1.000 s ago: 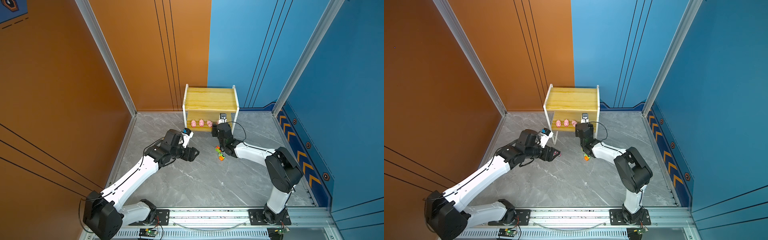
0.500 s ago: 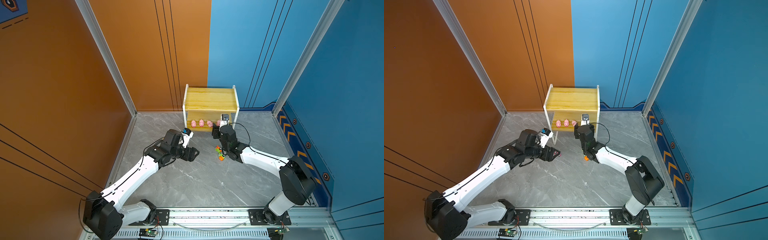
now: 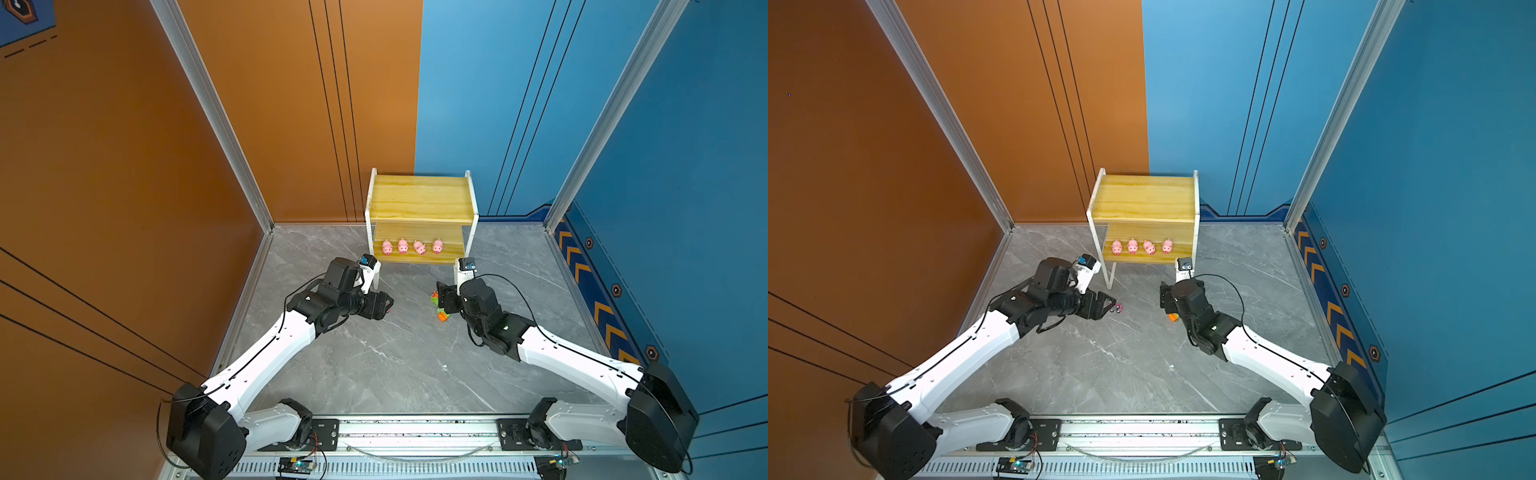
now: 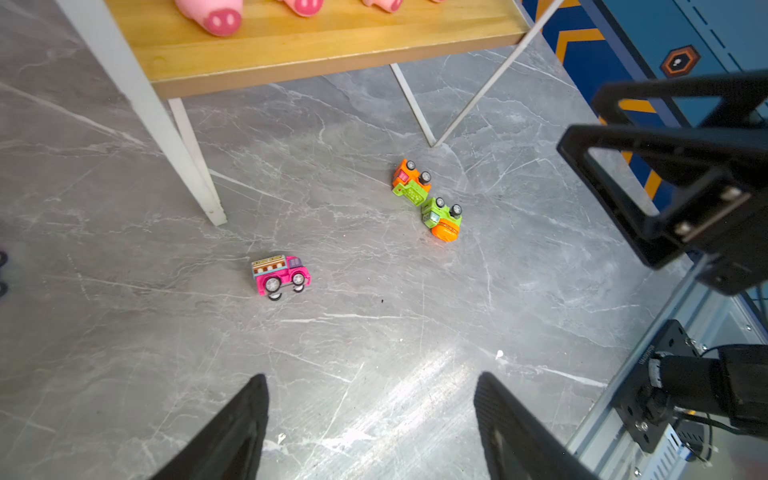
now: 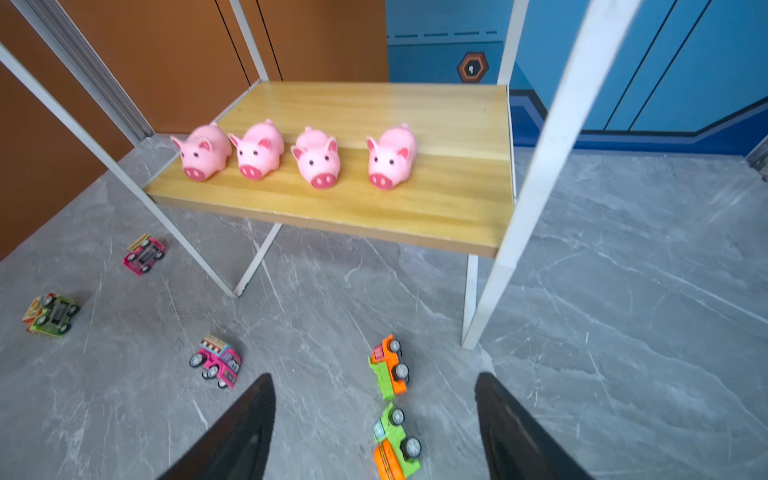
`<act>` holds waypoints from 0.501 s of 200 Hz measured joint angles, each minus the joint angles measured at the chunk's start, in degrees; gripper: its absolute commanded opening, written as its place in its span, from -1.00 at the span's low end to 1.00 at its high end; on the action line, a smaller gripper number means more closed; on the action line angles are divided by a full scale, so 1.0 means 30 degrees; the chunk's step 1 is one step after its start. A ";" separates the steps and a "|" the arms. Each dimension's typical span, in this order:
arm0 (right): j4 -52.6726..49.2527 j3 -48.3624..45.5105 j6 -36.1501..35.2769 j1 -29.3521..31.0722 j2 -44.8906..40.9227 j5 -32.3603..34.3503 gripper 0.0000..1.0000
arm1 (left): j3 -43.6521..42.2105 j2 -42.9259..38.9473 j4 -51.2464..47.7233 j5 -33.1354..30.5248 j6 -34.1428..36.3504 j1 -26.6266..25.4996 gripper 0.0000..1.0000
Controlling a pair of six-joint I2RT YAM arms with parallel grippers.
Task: Place and organize the plastic toys onto the shelf
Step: 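Lower the right gripper over the orange-green dump truck while the left arm draws back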
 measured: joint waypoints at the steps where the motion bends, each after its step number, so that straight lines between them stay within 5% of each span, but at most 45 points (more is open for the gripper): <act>1: -0.0051 -0.0029 0.0036 -0.0007 -0.0029 -0.0036 0.55 | -0.0007 0.0000 0.0007 -0.0022 -0.0015 0.0022 0.60; 60: -0.1239 -0.1581 0.1865 -0.0444 -0.0335 -0.1705 0.56 | -0.0219 -0.0255 -0.0109 -0.2091 -0.1348 0.1872 0.62; 100: -0.0576 -0.1800 0.2419 -0.0444 0.1982 -0.2506 0.56 | -0.0219 -0.0219 -0.0109 -0.2499 -0.2412 0.3825 0.62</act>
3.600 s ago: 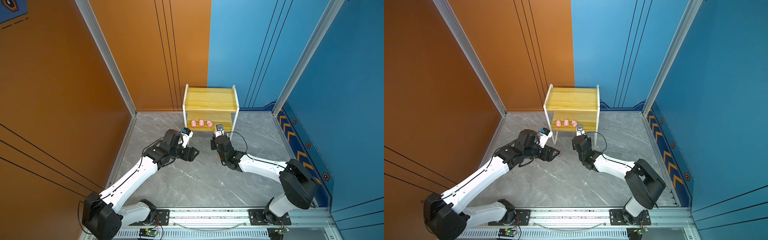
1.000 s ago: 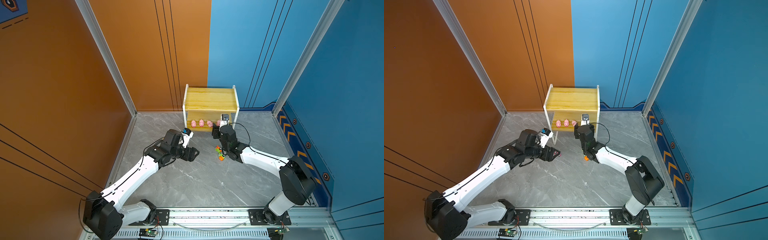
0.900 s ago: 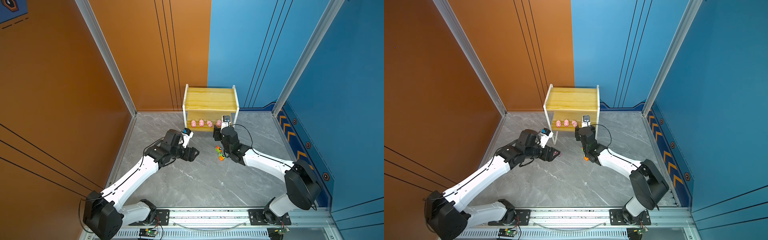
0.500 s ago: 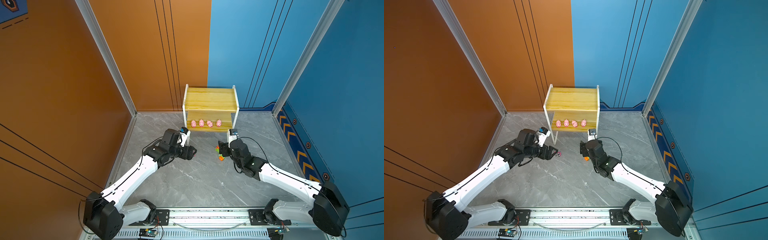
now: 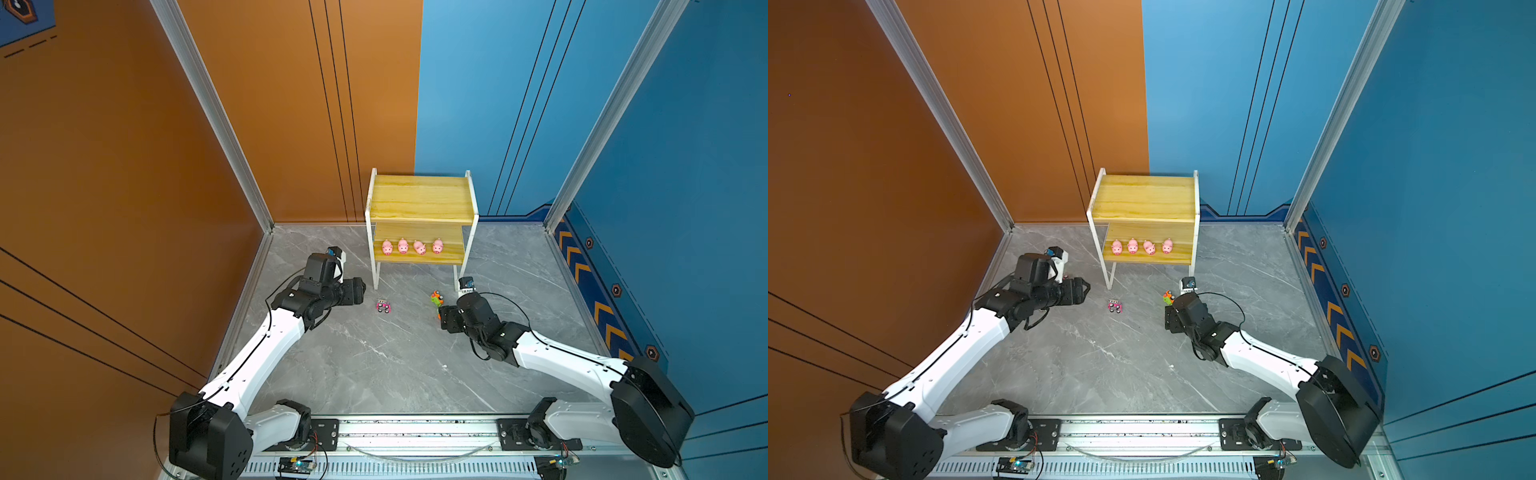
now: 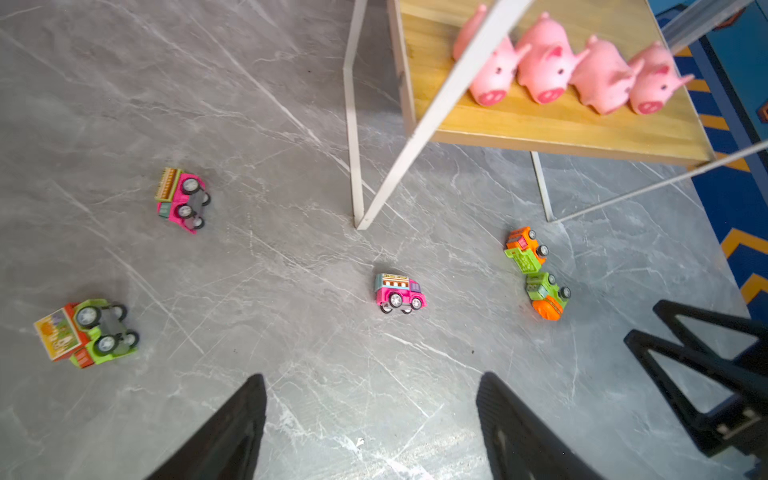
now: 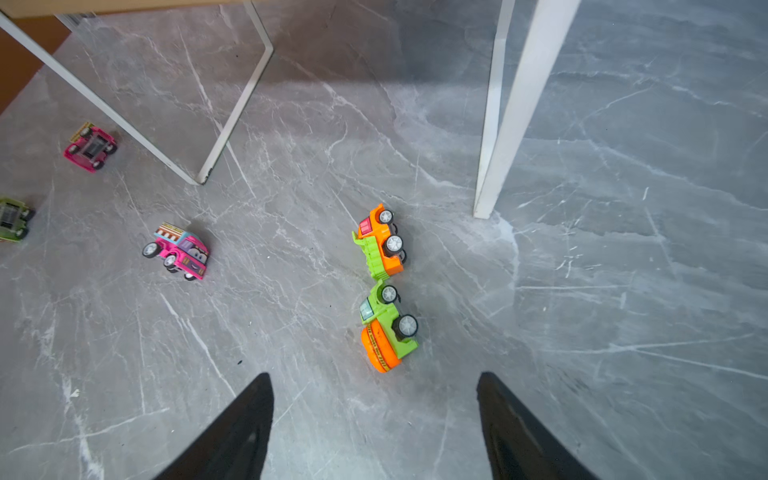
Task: Place and organize the plastic toys onto the shelf
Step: 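Lower the right gripper over the orange-green dump truck while the left arm draws back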
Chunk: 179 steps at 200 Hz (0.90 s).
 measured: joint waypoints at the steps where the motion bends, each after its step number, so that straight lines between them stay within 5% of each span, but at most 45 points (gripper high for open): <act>1: 0.0015 0.0000 0.0000 0.0000 0.0102 -0.0015 0.56 | 0.0000 0.0007 0.0000 -0.0007 -0.0029 0.0051 0.61; 92: 0.0328 0.0933 -0.0670 0.0036 0.2965 -0.0095 0.56 | -0.0029 0.2302 -0.0124 -0.0342 -0.1734 0.2914 0.60; 179: 0.0656 0.1632 -0.1093 -0.1574 0.5166 -0.0444 0.50 | -0.0029 0.3308 -0.0131 -0.0080 -0.2237 0.3067 0.58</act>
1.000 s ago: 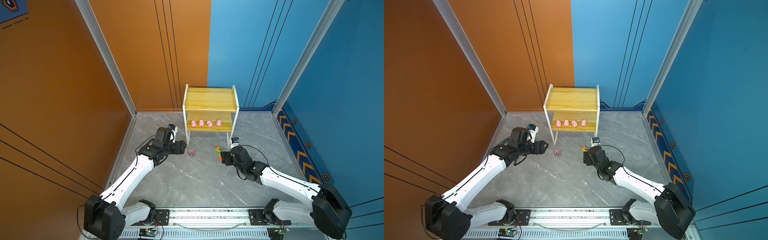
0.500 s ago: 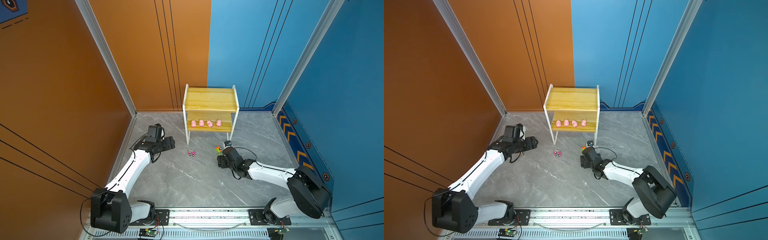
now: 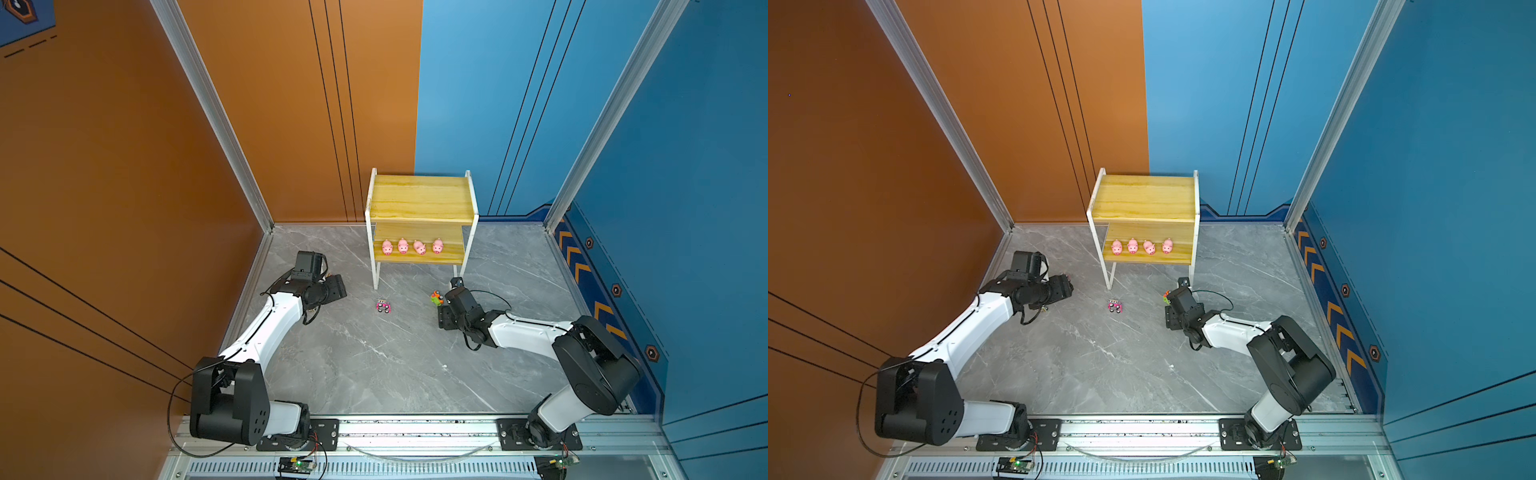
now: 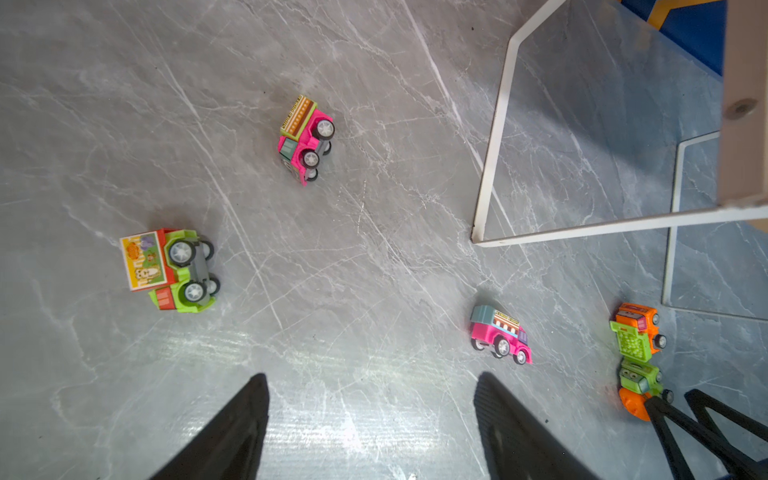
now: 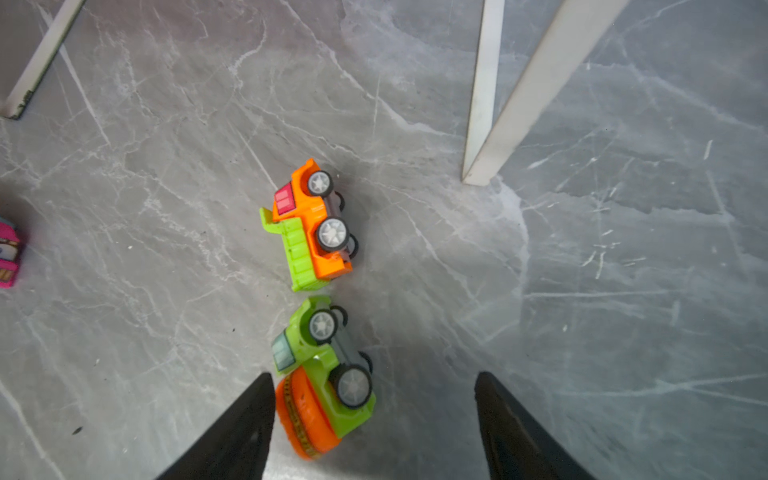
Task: Place and organize the plastic toys onto the shelf
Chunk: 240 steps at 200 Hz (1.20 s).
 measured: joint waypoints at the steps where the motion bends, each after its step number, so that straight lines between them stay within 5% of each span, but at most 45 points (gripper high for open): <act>1: 0.0015 0.0000 0.0000 0.0000 0.0007 -0.0015 0.50 | 0.0000 0.0000 0.0000 0.0015 0.0000 0.0000 0.58; 57: 0.1217 0.0408 -0.0087 -0.0015 0.1392 -0.1348 0.39 | 0.0000 0.0000 0.0022 0.0335 0.0000 -0.0051 0.58; 126: 0.1537 0.0940 -0.0029 -0.0007 0.2171 -0.1698 -0.27 | -0.0015 -0.0095 0.0160 0.0546 0.0000 -0.0255 0.58; 182: 0.1552 -0.0539 0.1144 -0.0138 -0.0852 -0.2790 -0.27 | -0.0087 -0.0350 0.0219 0.0685 0.0007 -0.0357 0.58; 240: 0.1719 -0.3534 0.4911 -0.0933 -0.3883 -0.5974 -0.18 | -0.0087 -0.0729 0.0233 0.0889 0.0000 -0.0933 0.58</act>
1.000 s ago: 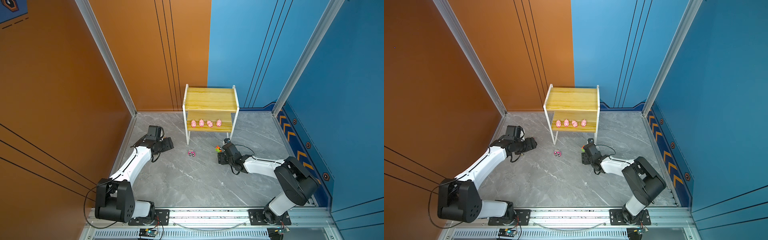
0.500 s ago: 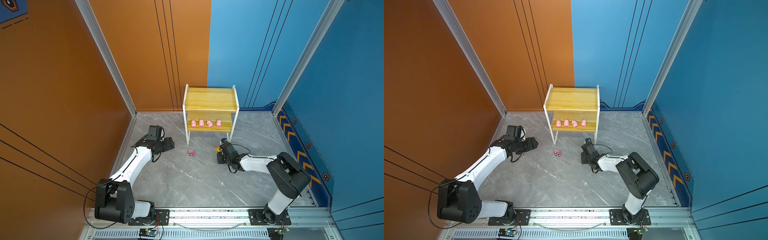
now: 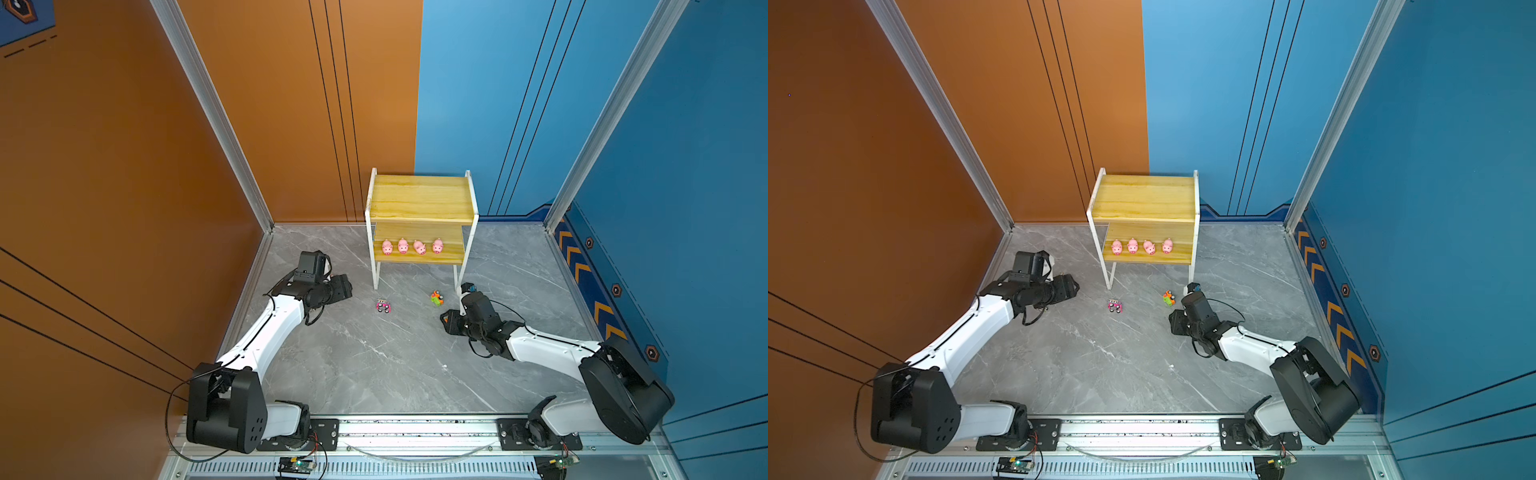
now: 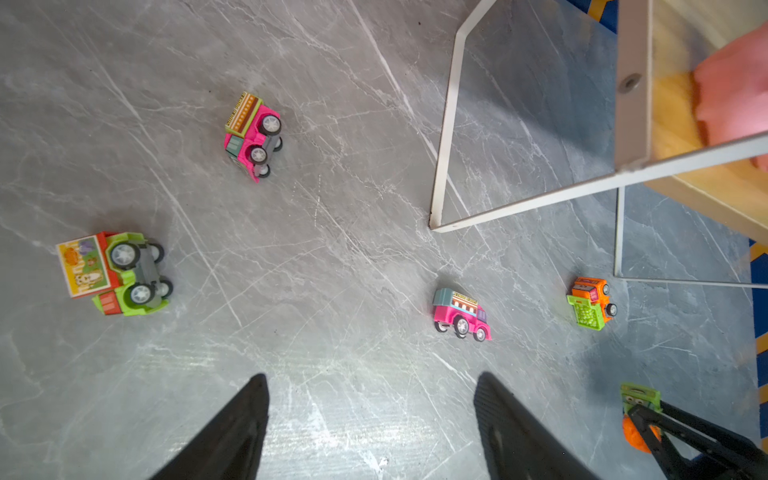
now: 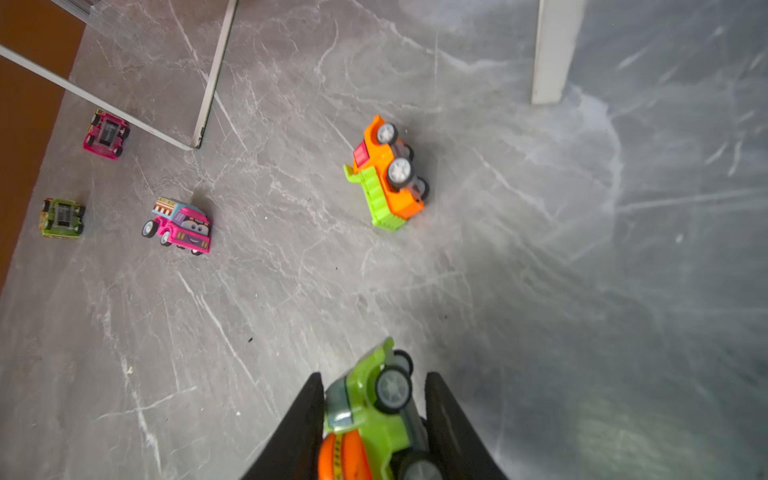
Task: Place and organize the plastic toys onto the shelf
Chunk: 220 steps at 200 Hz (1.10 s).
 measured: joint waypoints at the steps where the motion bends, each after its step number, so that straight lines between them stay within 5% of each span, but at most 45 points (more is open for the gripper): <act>1: 0.0029 -0.0095 0.0124 -0.0022 -0.0044 -0.0109 -0.18 | 0.0000 -0.0015 0.0000 0.0000 0.0000 -0.0007 0.58; 140: 0.4444 -0.6193 1.0688 -0.6550 -0.5217 -0.3716 -0.10 | -0.0015 -0.1311 0.0051 0.0160 0.0015 -0.1413 0.59; 180: -0.0386 -0.4597 0.8932 -0.6164 -0.8473 -0.2404 -0.06 | -0.0015 -0.1348 0.0051 0.0160 0.0015 -0.1581 0.59; 220: -0.6302 -0.0262 0.4648 -0.2331 -0.8663 0.2040 -0.04 | -0.0015 -0.1348 0.0051 0.0160 0.0015 -0.1829 0.59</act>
